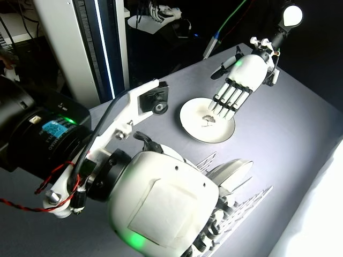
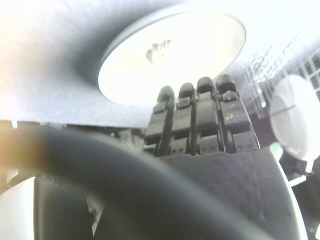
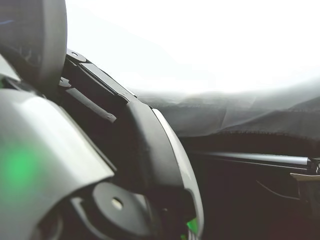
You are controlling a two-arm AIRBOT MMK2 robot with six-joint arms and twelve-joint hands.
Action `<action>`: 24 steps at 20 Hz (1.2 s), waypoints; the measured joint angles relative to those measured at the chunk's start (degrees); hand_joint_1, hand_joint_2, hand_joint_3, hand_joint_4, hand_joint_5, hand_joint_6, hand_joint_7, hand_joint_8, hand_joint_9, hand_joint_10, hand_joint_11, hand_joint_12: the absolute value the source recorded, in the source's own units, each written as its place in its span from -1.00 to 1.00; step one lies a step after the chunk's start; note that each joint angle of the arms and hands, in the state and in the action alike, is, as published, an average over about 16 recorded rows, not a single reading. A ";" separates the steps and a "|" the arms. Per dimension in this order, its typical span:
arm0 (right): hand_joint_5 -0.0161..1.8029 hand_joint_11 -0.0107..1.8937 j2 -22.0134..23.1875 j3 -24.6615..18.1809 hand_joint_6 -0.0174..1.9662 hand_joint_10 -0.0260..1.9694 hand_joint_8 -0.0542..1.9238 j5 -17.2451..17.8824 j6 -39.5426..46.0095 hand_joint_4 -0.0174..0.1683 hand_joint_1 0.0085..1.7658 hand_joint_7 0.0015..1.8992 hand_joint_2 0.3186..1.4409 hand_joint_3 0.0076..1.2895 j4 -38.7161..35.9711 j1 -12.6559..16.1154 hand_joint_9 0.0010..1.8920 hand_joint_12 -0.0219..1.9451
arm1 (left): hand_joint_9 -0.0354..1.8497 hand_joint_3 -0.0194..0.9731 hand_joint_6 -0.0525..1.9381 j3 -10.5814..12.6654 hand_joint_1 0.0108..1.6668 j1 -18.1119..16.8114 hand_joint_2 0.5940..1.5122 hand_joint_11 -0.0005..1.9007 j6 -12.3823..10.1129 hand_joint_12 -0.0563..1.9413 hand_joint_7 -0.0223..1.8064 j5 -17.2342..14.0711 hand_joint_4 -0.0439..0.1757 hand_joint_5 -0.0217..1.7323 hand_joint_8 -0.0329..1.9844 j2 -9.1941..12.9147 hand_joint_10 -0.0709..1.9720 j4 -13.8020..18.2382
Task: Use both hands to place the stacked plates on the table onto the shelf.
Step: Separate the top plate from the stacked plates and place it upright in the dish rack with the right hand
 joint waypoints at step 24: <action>-0.59 -0.91 -0.10 -4.83 -0.96 -0.93 -0.93 7.84 -0.68 -0.84 0.11 -0.61 0.21 -0.99 -23.41 2.94 -0.64 -0.04 | -0.94 -0.96 -0.94 3.96 -0.99 2.76 0.06 -0.98 0.53 -0.94 -0.95 1.32 -0.61 -0.92 -0.96 -1.45 -0.92 -0.06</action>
